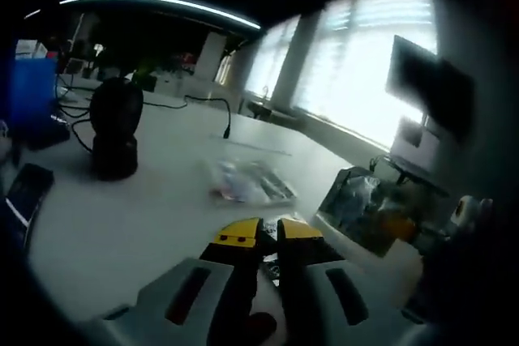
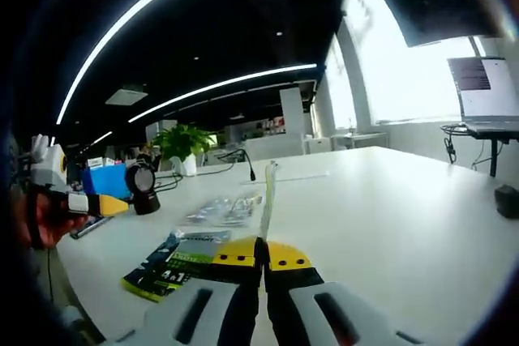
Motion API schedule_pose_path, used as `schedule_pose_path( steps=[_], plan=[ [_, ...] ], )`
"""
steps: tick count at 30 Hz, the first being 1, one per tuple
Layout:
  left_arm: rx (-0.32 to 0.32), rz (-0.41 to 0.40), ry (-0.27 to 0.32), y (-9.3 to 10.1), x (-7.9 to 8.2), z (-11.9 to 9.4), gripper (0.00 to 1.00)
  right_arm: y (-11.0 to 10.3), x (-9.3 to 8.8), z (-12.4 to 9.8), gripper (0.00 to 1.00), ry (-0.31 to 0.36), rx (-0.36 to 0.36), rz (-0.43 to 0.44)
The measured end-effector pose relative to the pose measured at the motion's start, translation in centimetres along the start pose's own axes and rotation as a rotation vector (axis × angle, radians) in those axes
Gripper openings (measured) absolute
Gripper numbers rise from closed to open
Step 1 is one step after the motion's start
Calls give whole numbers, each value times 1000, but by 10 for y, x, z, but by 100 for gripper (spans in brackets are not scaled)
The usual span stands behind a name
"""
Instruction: Clip sheet goods on table flip sheet goods clip sheet goods scan sheet goods put sheet goods back to table
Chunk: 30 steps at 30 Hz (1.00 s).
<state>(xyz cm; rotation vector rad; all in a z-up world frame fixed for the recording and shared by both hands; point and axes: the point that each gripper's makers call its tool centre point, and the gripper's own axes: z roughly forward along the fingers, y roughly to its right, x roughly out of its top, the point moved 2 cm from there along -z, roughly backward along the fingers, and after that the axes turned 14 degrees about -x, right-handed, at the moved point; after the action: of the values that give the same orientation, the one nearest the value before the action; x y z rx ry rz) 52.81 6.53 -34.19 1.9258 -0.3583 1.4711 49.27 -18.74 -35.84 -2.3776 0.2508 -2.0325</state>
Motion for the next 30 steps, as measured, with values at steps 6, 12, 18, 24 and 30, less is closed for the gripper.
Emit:
schedule_pose_path(
  steps=[6,12,18,24,30],
  plan=[
    [27,48,8,-10,-4,-1,1,7,-7,3,0,-39,-17,57],
    [40,119,-2,-15,-9,0,2,11,-13,4,0,-82,-15,112],
    [52,130,5,-21,-14,3,2,12,-16,6,0,-120,-6,174],
    [46,167,21,-27,-16,7,3,18,-23,12,0,-210,18,280],
    [76,238,0,-32,-20,9,3,19,-25,14,0,-234,32,288]
  ],
)
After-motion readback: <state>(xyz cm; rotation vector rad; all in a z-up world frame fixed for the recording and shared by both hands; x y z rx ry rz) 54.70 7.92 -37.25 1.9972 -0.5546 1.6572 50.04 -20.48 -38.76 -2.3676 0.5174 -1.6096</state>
